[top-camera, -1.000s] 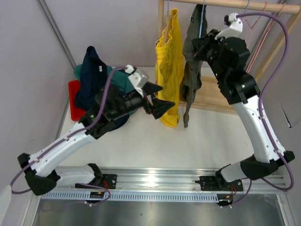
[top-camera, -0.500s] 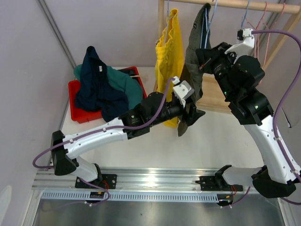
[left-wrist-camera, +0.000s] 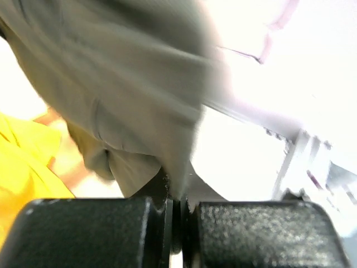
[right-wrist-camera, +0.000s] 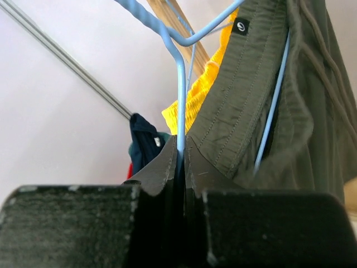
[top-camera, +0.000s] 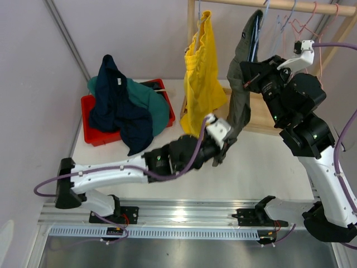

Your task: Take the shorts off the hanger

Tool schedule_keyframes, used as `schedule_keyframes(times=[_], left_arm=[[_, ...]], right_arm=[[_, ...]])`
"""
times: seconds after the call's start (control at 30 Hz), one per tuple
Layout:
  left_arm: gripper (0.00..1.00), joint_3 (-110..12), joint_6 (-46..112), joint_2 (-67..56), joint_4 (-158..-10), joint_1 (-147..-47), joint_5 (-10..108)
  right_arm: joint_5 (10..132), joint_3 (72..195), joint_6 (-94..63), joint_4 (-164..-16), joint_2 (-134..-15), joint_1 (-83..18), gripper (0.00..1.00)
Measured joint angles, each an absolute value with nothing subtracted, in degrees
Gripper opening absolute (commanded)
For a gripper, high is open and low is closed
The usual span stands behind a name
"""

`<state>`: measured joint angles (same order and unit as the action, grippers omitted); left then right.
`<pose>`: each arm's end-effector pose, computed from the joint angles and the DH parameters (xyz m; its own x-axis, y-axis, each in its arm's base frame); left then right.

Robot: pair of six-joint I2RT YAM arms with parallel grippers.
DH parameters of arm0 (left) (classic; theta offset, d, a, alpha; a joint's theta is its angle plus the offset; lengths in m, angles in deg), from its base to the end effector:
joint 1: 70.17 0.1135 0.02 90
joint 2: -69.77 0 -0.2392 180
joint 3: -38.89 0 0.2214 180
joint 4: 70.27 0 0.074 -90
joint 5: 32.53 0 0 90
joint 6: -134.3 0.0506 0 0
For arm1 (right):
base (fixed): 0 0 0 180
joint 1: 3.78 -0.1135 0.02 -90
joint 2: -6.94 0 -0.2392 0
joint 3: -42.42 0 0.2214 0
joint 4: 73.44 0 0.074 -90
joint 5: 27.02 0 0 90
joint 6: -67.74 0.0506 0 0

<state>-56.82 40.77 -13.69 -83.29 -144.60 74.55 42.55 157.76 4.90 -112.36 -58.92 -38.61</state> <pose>0.1033 -0.3153 0.3965 -0.0554 -0.0203 -0.9983 0.8402 0.5393 -0.0576 0.1623 0.0914 0.5223 0.0181 0.5337 -0.8455 -0.2943 0.8110 0.5057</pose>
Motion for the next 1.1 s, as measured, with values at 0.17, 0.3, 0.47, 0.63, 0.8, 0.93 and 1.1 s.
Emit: schedule_keyframes(times=[0.17,0.3,0.47,0.63,0.8,0.93,1.1], left_arm=[[0.00,-43.3,39.8,-3.6,-76.9,-157.0,86.4],[0.00,-36.9,37.5,3.0,-74.8,-162.0,94.2],[0.00,-35.8,38.0,3.3,-75.2,-162.5,98.2],[0.00,-35.2,38.2,1.9,-73.1,-165.0,100.0],[0.00,-33.4,36.7,1.5,-68.4,-166.8,102.8],[0.00,-33.3,35.9,-0.3,-66.6,-169.0,104.3],[0.00,-32.5,35.3,-1.9,-64.0,-172.5,108.6]], right_arm=[[44.2,162.2,4.7,-121.7,-61.2,-39.7,0.00],[46.5,164.4,5.0,-126.9,-62.6,-40.2,0.00],[47.4,164.8,5.0,-127.1,-62.7,-40.2,0.00],[47.7,174.0,3.5,-133.5,-66.7,-40.2,0.00],[49.0,179.9,2.2,-138.1,-69.8,-40.2,0.00],[49.3,180.0,1.9,-140.8,-69.8,-40.2,0.00],[49.5,181.3,0.5,-143.5,-70.5,-40.2,0.00]])
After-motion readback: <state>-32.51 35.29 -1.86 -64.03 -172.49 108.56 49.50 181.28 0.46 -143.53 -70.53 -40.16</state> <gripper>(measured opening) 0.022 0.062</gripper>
